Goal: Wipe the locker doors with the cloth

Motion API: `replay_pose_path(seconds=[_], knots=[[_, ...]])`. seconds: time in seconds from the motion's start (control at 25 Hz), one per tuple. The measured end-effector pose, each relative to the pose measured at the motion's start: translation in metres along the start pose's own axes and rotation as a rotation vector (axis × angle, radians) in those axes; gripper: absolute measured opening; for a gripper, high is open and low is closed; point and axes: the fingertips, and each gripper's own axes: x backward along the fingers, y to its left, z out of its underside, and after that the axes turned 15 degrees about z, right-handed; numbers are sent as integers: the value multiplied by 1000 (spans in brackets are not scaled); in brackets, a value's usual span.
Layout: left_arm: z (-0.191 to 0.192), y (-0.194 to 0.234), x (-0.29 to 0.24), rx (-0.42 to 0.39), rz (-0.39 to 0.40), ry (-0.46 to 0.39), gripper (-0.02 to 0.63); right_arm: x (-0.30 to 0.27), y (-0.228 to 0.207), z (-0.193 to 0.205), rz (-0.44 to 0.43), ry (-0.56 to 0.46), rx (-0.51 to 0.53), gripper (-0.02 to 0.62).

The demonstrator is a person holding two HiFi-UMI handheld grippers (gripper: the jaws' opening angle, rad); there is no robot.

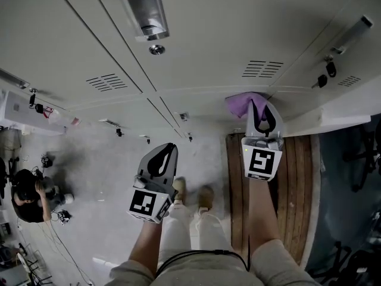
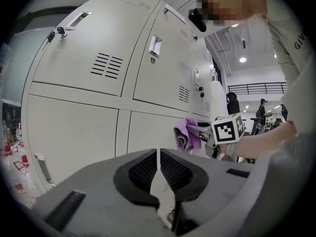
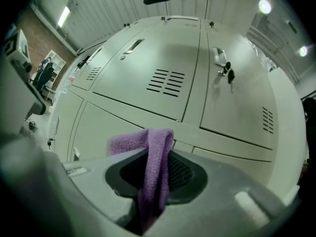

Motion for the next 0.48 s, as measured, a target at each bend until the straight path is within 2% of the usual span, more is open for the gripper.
replay_pose_path(seconds=[0.28,0.36,0.48], knots=[[0,-3,5,6,-42,8,18,0,-23,10,54,-1,-55,71],[5,-4,8,-9,-31,2,18,9,-17,7,40,-31,-75,69],[9,1,15,-4,-36,2,18,26,17,1,-35,-52,-89,69]])
